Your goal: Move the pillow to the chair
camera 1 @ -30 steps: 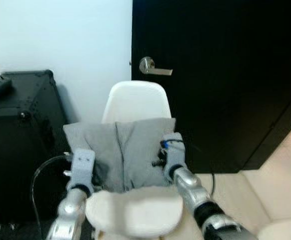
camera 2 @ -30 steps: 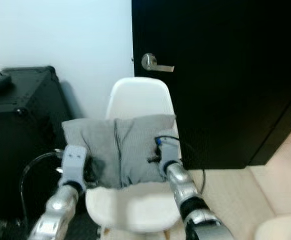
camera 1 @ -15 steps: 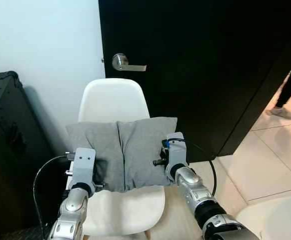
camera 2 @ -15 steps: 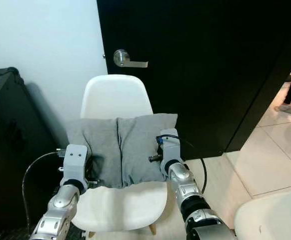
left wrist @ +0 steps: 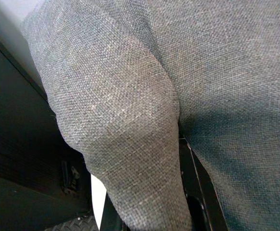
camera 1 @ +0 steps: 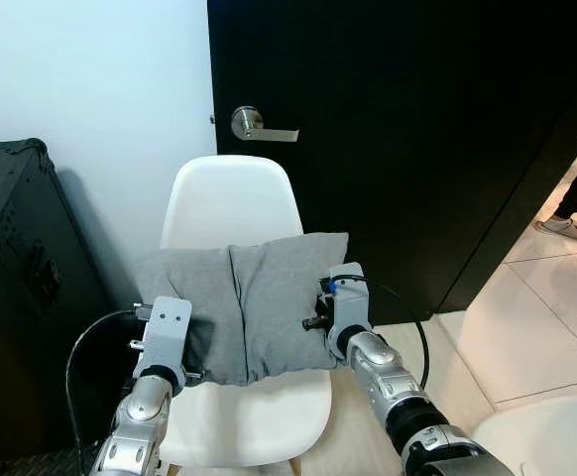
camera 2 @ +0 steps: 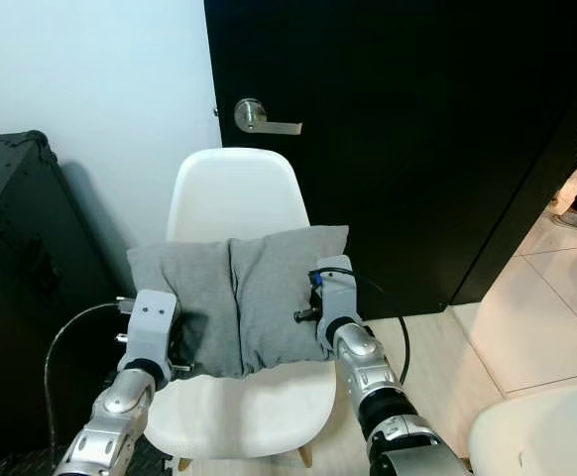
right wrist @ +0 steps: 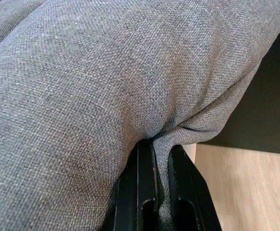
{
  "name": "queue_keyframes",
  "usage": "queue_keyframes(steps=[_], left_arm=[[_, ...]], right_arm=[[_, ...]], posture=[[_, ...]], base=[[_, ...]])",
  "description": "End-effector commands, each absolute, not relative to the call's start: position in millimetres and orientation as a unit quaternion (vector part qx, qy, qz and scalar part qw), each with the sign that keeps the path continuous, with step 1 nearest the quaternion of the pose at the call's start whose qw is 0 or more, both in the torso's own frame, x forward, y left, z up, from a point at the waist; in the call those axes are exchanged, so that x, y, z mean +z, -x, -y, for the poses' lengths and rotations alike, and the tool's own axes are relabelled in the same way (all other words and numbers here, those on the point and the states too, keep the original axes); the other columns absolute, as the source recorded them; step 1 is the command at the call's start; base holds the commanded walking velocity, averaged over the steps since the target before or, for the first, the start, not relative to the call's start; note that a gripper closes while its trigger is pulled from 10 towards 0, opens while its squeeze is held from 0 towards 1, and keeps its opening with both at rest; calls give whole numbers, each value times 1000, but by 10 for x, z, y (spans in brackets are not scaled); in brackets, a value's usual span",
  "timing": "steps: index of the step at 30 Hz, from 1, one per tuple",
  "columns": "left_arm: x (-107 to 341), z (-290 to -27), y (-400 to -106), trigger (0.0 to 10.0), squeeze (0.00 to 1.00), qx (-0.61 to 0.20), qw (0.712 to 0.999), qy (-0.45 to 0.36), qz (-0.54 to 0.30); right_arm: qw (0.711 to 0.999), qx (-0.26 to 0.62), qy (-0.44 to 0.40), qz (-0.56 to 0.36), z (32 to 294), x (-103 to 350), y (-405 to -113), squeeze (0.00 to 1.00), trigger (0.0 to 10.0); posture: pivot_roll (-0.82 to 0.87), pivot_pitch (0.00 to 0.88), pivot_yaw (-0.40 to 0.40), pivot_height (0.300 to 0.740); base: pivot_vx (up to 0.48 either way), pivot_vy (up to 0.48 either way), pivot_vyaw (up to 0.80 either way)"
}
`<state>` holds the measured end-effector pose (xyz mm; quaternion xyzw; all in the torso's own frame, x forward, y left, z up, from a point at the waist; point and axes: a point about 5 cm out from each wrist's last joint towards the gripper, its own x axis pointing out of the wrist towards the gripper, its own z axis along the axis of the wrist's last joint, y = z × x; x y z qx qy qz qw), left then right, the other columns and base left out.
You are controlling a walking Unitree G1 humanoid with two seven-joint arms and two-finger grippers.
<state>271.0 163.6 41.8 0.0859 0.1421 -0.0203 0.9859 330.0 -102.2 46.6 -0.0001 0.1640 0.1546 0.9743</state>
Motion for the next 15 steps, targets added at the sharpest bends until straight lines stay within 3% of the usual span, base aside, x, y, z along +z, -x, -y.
queue_keyframes(steps=[1,15], left_arm=[[480,-1544,-2765,10000,0,-42,987,-92,-124],[465,-1541,-2766,10000,0,-42,987,-92,-127]], right_arm=[[971,180,-7,-157,909,499,-3302,0,10000],[969,185,3,-163,896,483,-3297,0,10000]], posture=[[126,0,-63,688],[125,0,-70,659]], base=[[0,0,0],[0,0,0]])
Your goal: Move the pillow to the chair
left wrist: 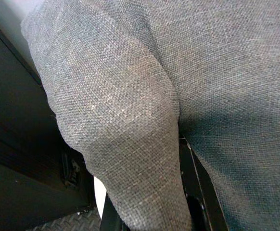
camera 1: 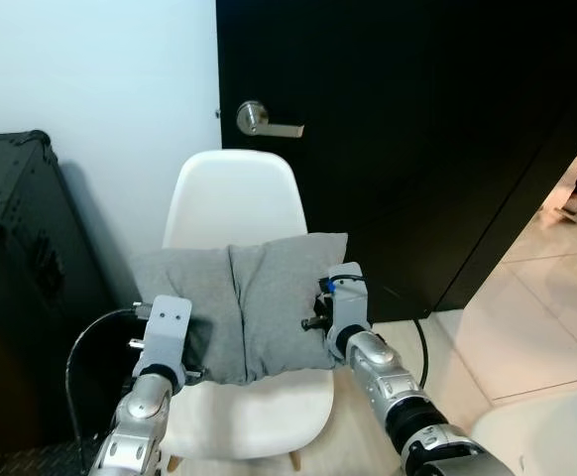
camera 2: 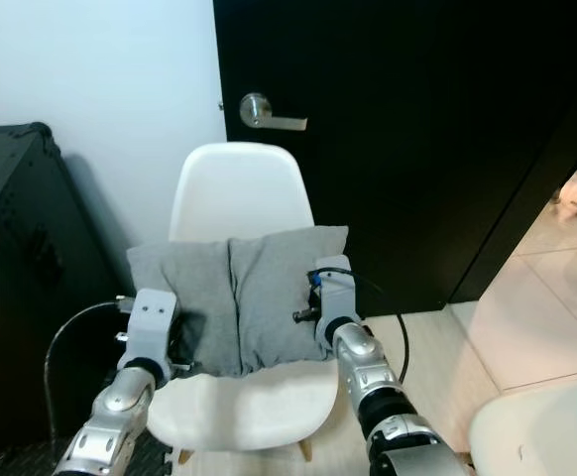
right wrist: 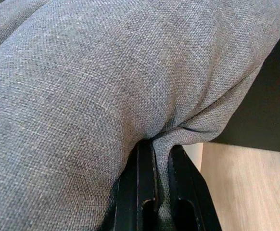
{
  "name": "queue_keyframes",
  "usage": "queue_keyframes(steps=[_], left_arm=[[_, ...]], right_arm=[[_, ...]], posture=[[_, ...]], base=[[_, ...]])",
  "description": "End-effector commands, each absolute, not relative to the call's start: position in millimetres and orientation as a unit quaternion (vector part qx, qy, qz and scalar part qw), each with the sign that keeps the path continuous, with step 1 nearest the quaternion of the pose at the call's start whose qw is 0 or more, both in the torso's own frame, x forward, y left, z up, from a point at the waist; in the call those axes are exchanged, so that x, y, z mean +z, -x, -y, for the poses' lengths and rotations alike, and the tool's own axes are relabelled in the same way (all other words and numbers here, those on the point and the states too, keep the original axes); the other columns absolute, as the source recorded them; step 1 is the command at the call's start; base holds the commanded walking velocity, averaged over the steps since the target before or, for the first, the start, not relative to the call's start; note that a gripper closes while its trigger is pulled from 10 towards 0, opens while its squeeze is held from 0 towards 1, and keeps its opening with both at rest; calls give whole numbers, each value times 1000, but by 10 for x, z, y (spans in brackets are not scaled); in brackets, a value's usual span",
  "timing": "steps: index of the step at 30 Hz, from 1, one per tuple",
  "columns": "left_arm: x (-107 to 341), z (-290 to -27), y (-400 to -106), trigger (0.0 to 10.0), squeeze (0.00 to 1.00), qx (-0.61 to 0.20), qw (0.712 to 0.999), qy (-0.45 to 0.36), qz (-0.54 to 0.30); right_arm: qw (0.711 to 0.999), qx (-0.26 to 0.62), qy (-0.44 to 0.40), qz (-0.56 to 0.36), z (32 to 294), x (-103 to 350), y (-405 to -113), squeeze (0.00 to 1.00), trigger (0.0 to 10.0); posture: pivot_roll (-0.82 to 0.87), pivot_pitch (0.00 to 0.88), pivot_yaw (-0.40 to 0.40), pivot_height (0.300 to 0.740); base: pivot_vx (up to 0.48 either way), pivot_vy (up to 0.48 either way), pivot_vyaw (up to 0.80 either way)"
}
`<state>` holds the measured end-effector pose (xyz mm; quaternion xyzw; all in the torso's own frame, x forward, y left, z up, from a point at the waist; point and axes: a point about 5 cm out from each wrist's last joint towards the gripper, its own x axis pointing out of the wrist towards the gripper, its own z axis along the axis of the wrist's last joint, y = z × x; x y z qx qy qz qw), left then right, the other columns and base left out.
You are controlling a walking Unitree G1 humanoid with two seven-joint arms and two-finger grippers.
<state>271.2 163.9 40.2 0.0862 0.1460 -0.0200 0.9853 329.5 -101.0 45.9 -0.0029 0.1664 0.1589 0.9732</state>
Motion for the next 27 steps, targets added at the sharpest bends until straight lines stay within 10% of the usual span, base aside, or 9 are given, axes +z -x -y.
queue_keyframes(steps=[1,27], left_arm=[[465,-1541,-2766,10000,0,-42,987,-92,-127],[534,-1631,-2942,10000,0,-37,984,-114,-132]], right_arm=[[969,185,3,-163,896,483,-3297,0,10000],[968,187,0,-167,893,492,-3306,0,10000]], posture=[[125,0,-70,659],[122,0,-81,629]], base=[[0,0,0],[0,0,0]])
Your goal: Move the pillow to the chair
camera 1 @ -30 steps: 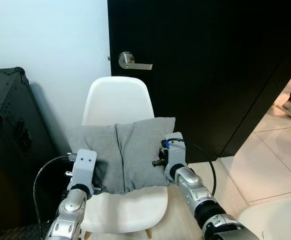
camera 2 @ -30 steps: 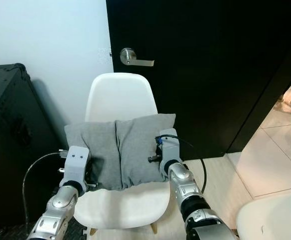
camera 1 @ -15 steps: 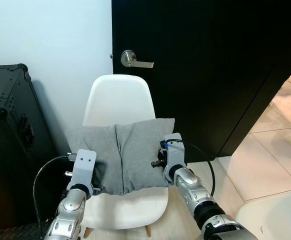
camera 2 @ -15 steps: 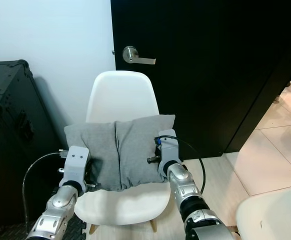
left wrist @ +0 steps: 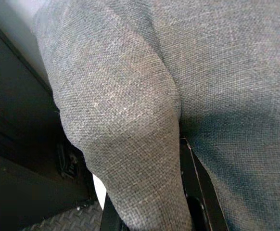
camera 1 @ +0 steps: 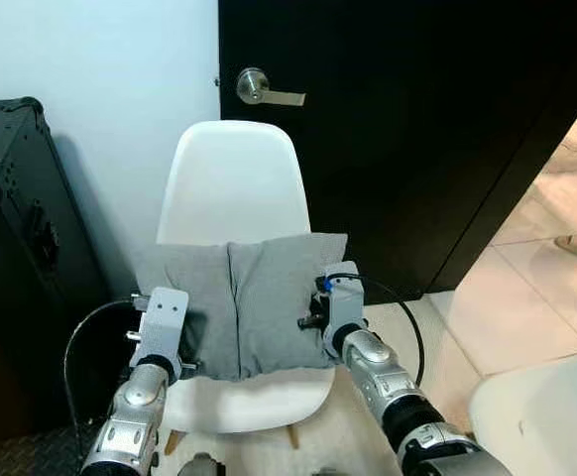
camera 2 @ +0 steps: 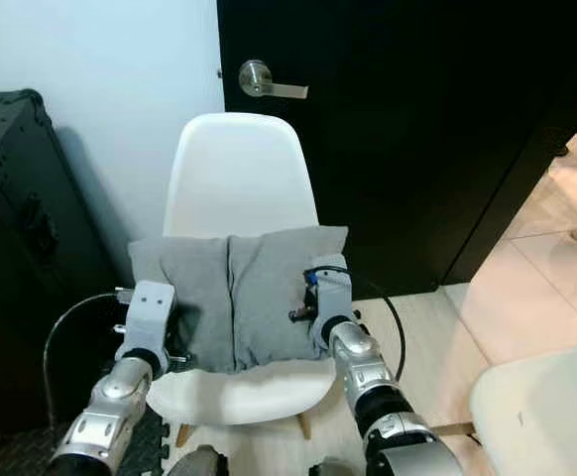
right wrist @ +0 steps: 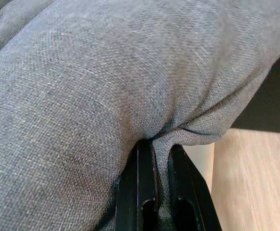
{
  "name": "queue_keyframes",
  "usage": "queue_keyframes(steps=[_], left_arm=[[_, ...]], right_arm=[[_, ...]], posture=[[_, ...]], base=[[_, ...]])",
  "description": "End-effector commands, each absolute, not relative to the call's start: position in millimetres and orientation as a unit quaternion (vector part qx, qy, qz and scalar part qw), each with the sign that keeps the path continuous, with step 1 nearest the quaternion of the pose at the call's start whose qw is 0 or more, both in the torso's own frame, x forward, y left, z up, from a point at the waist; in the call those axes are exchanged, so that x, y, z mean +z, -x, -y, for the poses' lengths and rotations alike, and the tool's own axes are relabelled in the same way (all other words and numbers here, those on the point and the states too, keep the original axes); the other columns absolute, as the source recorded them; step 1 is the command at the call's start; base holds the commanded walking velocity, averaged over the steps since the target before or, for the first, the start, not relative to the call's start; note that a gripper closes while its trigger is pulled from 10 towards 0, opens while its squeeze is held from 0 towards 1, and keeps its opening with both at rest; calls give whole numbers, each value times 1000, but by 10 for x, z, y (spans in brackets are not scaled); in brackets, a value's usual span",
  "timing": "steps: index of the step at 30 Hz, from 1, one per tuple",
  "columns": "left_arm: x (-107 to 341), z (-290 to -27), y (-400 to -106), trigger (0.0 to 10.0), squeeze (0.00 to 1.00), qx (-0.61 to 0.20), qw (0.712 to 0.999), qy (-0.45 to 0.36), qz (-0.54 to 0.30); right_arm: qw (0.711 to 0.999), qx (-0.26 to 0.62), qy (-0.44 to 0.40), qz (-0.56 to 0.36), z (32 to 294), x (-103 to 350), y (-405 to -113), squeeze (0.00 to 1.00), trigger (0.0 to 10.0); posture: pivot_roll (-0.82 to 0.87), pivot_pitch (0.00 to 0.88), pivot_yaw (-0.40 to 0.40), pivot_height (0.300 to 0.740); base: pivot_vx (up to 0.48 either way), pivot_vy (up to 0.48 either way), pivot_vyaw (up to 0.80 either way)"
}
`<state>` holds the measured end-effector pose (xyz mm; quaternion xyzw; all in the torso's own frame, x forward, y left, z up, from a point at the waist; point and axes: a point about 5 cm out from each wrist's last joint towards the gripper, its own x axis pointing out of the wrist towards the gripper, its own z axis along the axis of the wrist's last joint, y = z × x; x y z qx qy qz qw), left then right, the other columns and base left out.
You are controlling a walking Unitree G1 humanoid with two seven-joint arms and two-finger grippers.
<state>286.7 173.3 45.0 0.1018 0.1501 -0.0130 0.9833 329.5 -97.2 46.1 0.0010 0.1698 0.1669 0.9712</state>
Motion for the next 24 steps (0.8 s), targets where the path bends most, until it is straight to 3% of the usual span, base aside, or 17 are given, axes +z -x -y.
queue_keyframes(steps=[1,24], left_arm=[[540,-1634,-2953,10000,0,-37,984,-115,-132],[615,-1824,-3076,10000,0,12,982,-137,-126]], right_arm=[[968,186,0,-168,897,488,-3303,0,10000],[969,185,4,-164,948,620,-3440,0,10000]], posture=[[122,0,-81,629],[131,0,-138,619]], base=[[0,0,0],[0,0,0]])
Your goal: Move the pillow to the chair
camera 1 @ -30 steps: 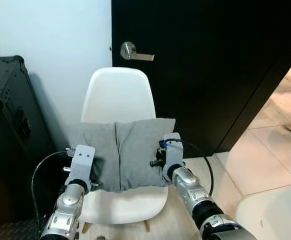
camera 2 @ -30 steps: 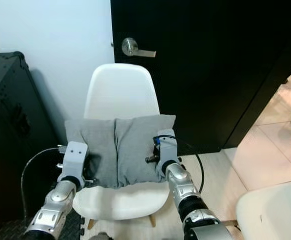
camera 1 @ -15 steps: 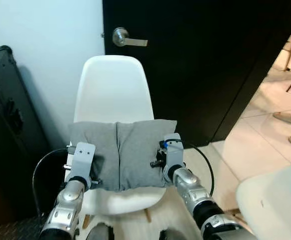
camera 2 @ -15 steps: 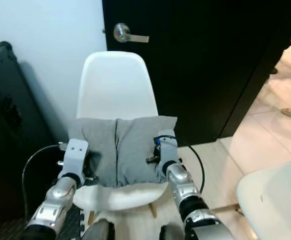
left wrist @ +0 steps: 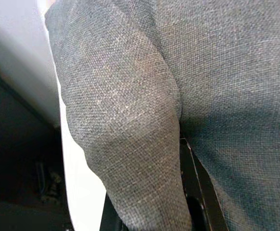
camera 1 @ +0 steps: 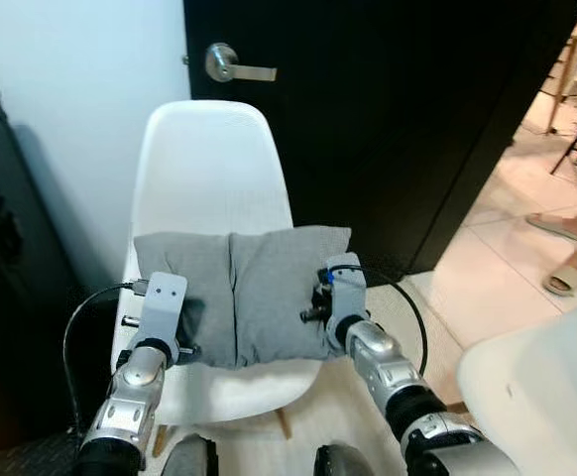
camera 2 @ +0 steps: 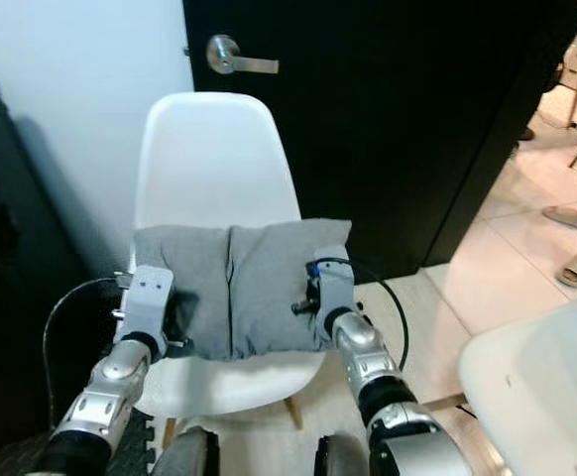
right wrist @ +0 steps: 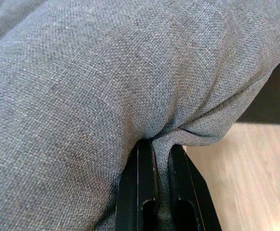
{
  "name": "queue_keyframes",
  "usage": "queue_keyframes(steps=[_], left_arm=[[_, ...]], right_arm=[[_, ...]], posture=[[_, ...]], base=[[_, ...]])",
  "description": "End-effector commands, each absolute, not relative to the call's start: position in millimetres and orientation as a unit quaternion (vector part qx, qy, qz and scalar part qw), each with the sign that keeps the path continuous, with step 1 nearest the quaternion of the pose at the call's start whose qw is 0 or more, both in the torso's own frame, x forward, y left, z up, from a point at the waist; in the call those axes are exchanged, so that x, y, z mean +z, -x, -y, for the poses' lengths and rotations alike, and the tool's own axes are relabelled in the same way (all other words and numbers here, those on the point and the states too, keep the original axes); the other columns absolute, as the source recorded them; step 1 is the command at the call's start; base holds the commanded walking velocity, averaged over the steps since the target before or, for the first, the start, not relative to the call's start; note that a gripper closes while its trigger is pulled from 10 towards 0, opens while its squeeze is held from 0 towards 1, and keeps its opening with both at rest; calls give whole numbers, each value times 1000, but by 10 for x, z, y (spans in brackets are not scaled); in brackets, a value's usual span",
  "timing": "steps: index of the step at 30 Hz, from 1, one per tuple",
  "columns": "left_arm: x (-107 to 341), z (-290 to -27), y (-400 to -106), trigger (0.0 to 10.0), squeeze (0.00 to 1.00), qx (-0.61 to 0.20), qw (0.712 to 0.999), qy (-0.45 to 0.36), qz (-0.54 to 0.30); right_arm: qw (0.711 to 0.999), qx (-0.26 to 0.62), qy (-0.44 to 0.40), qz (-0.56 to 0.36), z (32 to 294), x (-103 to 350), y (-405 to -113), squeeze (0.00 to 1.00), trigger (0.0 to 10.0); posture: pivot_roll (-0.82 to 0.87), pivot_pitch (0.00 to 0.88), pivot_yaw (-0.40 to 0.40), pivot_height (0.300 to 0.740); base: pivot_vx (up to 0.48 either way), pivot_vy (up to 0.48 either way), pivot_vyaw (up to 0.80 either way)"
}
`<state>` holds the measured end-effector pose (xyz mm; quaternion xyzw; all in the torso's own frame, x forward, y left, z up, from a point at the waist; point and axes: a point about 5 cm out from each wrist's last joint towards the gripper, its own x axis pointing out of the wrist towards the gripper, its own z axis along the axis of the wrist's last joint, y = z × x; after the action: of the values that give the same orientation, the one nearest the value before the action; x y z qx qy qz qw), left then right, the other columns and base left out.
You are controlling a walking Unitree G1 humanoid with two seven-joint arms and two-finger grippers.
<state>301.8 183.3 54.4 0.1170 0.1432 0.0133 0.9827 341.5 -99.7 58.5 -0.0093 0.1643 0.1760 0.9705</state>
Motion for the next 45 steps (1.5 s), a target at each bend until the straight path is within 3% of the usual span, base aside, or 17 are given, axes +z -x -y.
queue_keyframes(steps=[1,20,32,33,38,45], left_arm=[[609,-1832,-3073,10000,0,14,982,-142,-126],[734,-1941,-3188,10000,0,40,983,-138,-116],[749,-1976,-3193,10000,0,44,979,-158,-118],[768,-2000,-3186,10000,0,48,977,-171,-118],[792,-2240,-3074,10000,0,107,961,-214,-140],[748,-2390,-3006,10000,0,140,955,-200,-168]], right_arm=[[969,184,3,-164,947,635,-3455,0,10000],[973,176,-16,-151,916,769,-3559,0,10000],[971,186,-23,-146,908,779,-3560,0,10000],[969,191,-20,-152,877,766,-3553,0,10000],[952,253,-17,-170,645,758,-3517,0,10000],[940,290,-2,-180,508,814,-3530,0,10000]], posture=[[131,0,-139,619],[142,0,-146,609],[134,49,-144,599],[127,91,-136,599],[131,119,-134,599],[147,141,-144,599]], base=[[0,0,0],[0,0,0],[0,0,0],[0,0,0],[0,0,0],[0,0,0]])
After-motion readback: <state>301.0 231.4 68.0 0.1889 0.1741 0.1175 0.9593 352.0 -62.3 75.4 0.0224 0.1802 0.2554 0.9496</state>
